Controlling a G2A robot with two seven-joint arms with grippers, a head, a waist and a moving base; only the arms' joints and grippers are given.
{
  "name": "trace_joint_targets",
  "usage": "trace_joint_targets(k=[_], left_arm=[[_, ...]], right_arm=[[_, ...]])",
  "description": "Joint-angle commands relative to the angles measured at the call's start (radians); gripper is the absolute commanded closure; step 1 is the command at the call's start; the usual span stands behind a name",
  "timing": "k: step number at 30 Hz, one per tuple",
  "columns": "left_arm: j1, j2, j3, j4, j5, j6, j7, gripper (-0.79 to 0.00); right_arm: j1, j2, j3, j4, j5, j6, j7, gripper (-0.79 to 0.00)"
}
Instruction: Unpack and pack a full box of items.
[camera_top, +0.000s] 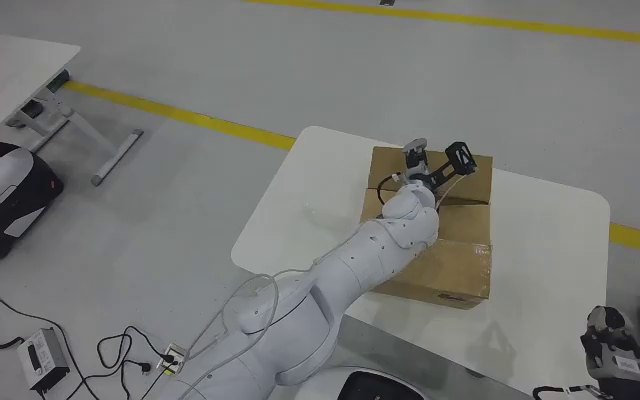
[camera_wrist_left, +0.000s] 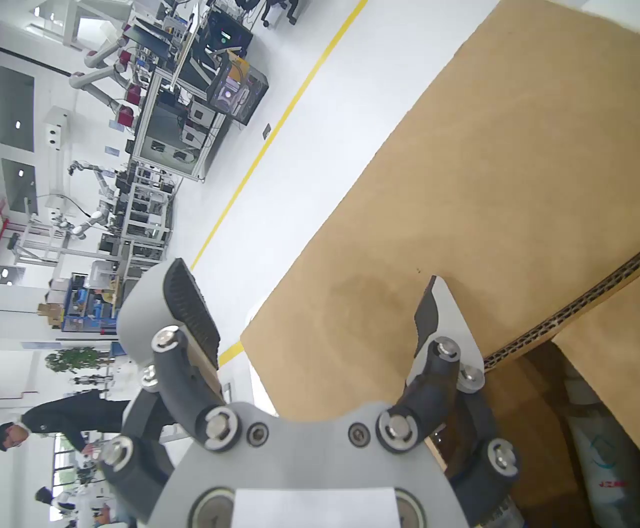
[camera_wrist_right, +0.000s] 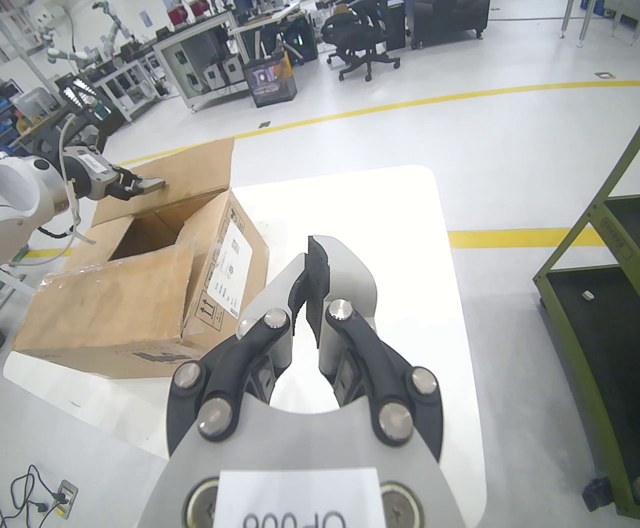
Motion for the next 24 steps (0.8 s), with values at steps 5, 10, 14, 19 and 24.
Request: trace_joint_targets(k=[5,10,14,19,24], left_arm=[[0.002,0.023,-0.057,-0.061,-0.038,0.006,0.041,-0.785],[0.052,0.068,-0.124,-0.204,-0.029,-0.013,0.041,-0.785],[0.152,0.126,-0.205,-0.408,0.032,-0.07,-0.038,-0.785],[0.372,0.2,-0.352,-0.82,0.114,-0.201,-0.182,-0.785],[0.567,0.242,-0.46,-1.158,0.168,-0.358,-0.285,-0.785]], right_arm=[[0.004,-0.002,0.0,0.004,0.07,-0.023,-0.012,0.0],[0.024,0.0,0.005,0.02,0.156,-0.12,0.002,-0.209],[0.048,0.008,0.009,0.045,0.171,-0.254,0.036,-0.517],[0.075,0.016,0.003,0.076,0.165,-0.377,0.047,-0.785],[0.084,0.018,0.001,0.092,0.162,-0.387,0.046,-0.785]])
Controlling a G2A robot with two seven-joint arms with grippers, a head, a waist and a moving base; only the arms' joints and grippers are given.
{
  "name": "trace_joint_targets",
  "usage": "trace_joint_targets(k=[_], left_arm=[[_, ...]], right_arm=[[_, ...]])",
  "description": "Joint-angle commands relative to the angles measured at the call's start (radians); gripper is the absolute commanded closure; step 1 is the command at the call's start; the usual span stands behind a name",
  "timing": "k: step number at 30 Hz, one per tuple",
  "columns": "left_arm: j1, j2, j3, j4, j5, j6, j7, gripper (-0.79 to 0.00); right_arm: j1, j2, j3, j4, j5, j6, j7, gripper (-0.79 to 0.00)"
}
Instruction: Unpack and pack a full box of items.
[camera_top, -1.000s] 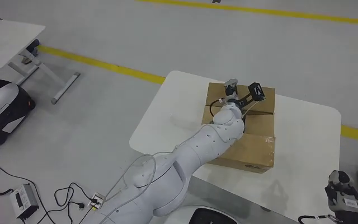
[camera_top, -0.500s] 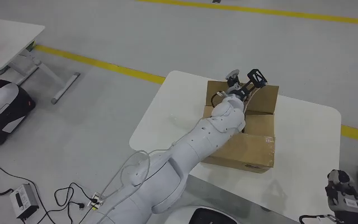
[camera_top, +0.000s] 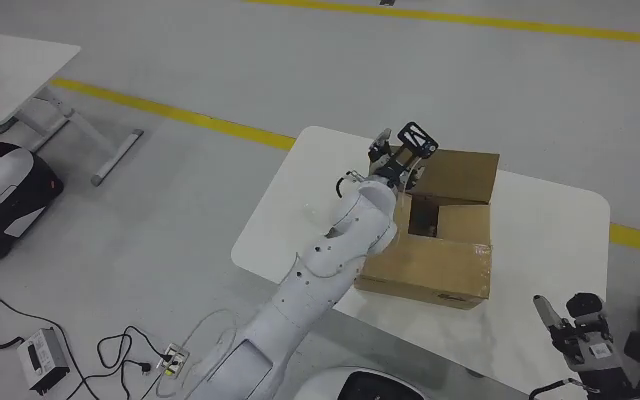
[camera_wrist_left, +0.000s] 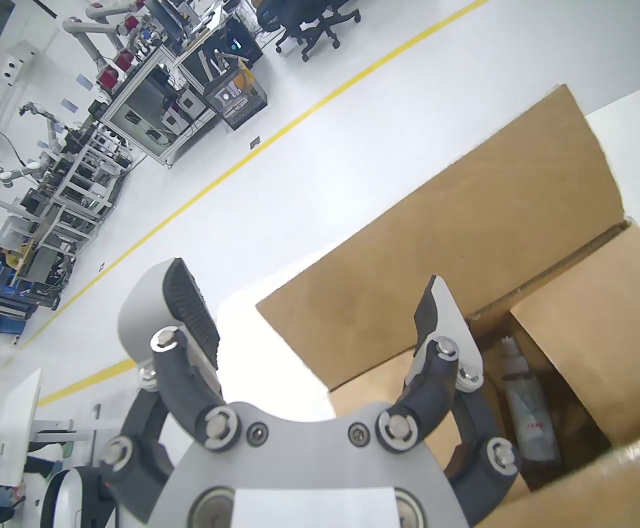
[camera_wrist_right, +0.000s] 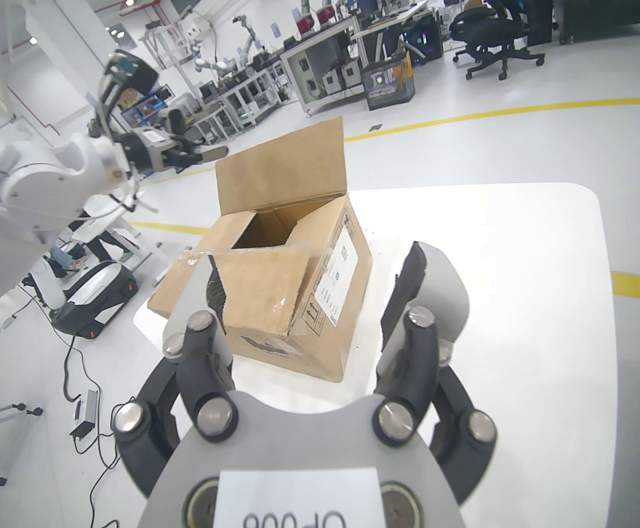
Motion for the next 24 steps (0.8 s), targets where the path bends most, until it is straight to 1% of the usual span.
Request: trace_joint_targets(k=[1,5,8,10,12,17,18,20,22,23,24], left_arm=[[0.07,0.01,-0.033,-0.121,0.011,-0.05,-0.028,-0.785],[0.163,0.022,-0.08,-0.262,-0.022,-0.117,-0.079,-0.785],[0.214,0.03,-0.107,-0.322,-0.038,-0.159,-0.103,-0.785],[0.242,0.033,-0.123,-0.349,-0.067,-0.179,-0.117,-0.785],[0.257,0.037,-0.138,-0.374,-0.072,-0.208,-0.131,-0.785],[0.257,0.043,-0.173,-0.391,-0.078,-0.193,-0.119,-0.785],[0.253,0.043,-0.173,-0.391,-0.075,-0.194,-0.115,-0.785],[0.248,0.044,-0.17,-0.391,-0.077,-0.193,-0.108,-0.785],[0.248,0.044,-0.17,-0.391,-0.077,-0.193,-0.108,-0.785],[0.248,0.044,-0.17,-0.391,-0.077,-0.193,-0.108,-0.785],[0.248,0.044,-0.17,-0.391,-0.077,-0.193,-0.108,-0.785]], right_arm=[[0.0,0.0,0.0,-0.001,0.0,0.001,0.0,-0.785],[0.0,0.0,0.0,-0.001,0.0,0.001,0.0,-0.785],[0.006,0.0,-0.007,0.002,0.009,0.003,0.008,-0.785],[0.03,0.001,-0.012,0.016,0.031,0.003,0.025,-0.785],[0.068,0.003,-0.025,0.033,0.054,-0.005,0.052,-0.785],[0.216,0.011,-0.075,0.119,0.074,-0.055,0.168,-0.785],[0.252,0.012,-0.09,0.147,0.088,-0.069,0.19,-0.742],[0.328,0.016,-0.119,0.195,0.058,-0.095,0.243,-0.622],[0.395,0.015,-0.15,0.259,0.083,-0.114,0.251,-0.548],[0.427,0.015,-0.167,0.295,0.098,-0.121,0.265,-0.428],[0.46,0.015,-0.182,0.326,0.099,-0.128,0.291,-0.348]])
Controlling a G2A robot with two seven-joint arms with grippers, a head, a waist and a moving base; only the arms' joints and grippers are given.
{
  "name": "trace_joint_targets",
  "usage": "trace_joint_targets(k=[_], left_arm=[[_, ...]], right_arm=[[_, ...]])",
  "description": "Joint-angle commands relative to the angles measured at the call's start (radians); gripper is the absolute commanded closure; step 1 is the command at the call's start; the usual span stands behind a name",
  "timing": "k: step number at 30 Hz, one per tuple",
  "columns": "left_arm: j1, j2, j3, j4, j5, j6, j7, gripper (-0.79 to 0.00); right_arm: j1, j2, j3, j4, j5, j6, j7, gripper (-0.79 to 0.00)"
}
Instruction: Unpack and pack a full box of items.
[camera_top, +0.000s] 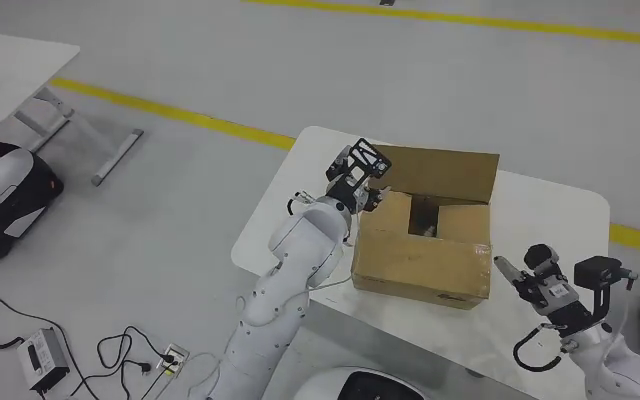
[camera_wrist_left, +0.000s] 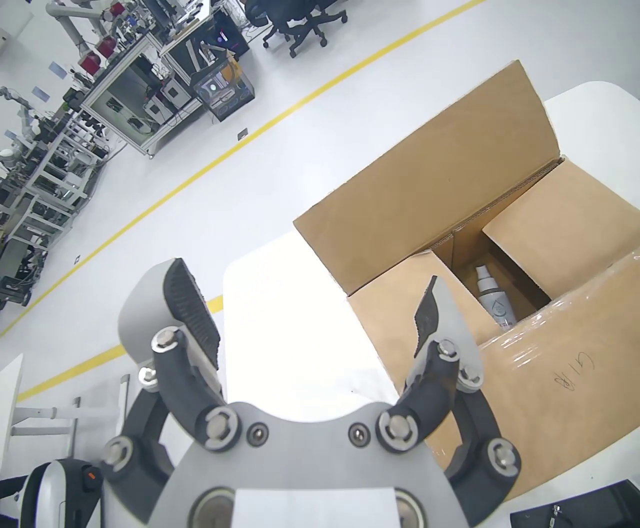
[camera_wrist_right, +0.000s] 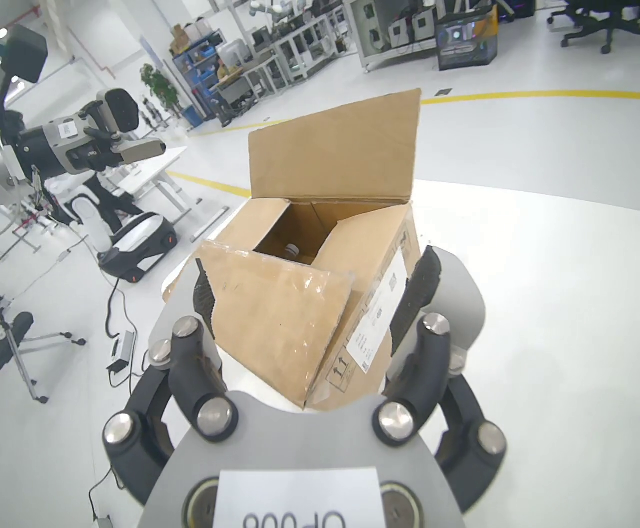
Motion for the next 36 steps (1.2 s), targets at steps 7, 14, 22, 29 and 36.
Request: trace_joint_targets(k=[7,14,22,29,36], left_arm=[[0.0,0.0,0.0,0.0,0.0,0.0,0.0,-0.785],[0.0,0.0,0.0,0.0,0.0,0.0,0.0,-0.785],[0.0,0.0,0.0,0.0,0.0,0.0,0.0,-0.785],[0.0,0.0,0.0,0.0,0.0,0.0,0.0,-0.785],[0.0,0.0,0.0,0.0,0.0,0.0,0.0,-0.785]], right_arm=[[0.202,0.007,-0.092,0.195,0.054,-0.086,0.18,-0.148],[0.229,0.016,-0.099,0.207,0.063,-0.138,0.256,-0.12],[0.229,0.016,-0.099,0.207,0.063,-0.138,0.256,0.0],[0.288,0.028,-0.098,0.215,0.043,-0.119,0.301,-0.145],[0.421,0.04,-0.139,0.343,0.081,-0.166,0.452,-0.363]])
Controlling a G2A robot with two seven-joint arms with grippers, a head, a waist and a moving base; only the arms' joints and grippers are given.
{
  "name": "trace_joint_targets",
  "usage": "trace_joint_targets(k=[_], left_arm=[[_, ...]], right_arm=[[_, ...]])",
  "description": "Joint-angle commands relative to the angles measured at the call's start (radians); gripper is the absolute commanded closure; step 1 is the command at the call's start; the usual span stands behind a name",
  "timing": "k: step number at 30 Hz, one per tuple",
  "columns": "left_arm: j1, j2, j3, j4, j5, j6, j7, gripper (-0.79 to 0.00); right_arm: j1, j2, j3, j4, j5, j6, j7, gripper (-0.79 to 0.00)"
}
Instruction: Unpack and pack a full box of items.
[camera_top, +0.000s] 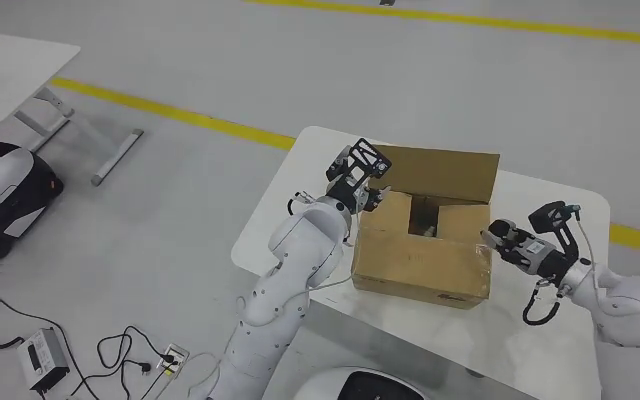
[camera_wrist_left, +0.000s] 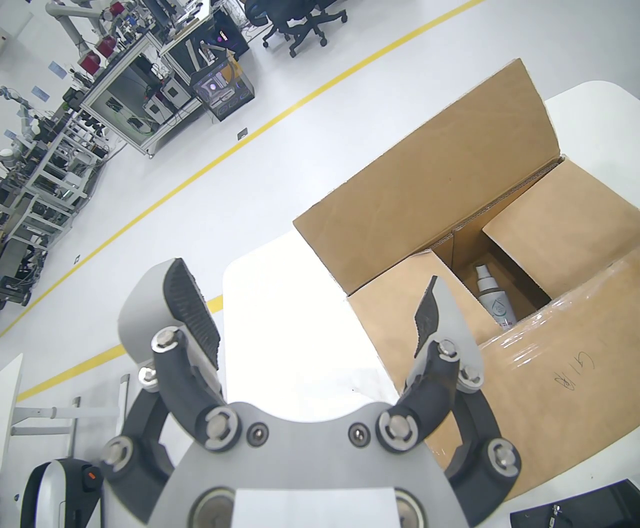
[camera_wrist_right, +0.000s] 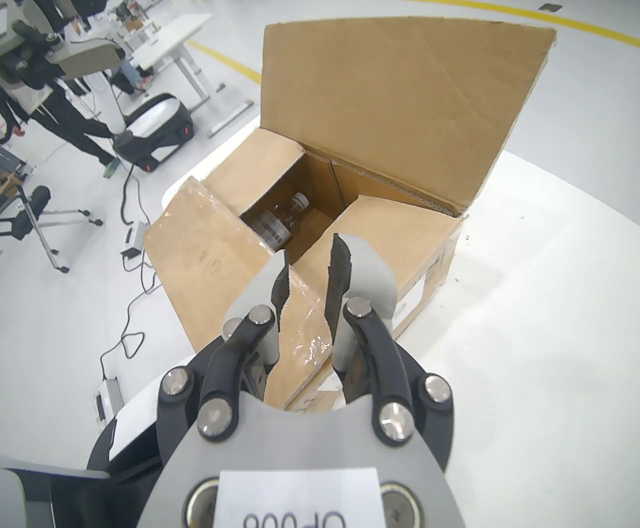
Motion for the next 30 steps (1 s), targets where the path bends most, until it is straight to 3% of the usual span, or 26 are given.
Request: trace_joint_targets(k=[1,8,22,30], left_arm=[[0.0,0.0,0.0,0.0,0.0,0.0,0.0,-0.785],[0.0,0.0,0.0,0.0,0.0,0.0,0.0,-0.785],[0.0,0.0,0.0,0.0,0.0,0.0,0.0,-0.785],[0.0,0.0,0.0,0.0,0.0,0.0,0.0,-0.785]], right_arm=[[0.039,0.004,-0.008,0.045,0.013,-0.012,0.038,-0.437],[0.118,0.01,-0.057,0.182,0.11,-0.061,0.12,-0.44],[0.186,0.015,-0.145,0.308,0.174,-0.089,0.126,-0.416],[0.174,0.031,-0.162,0.296,0.234,-0.132,0.158,-0.296]])
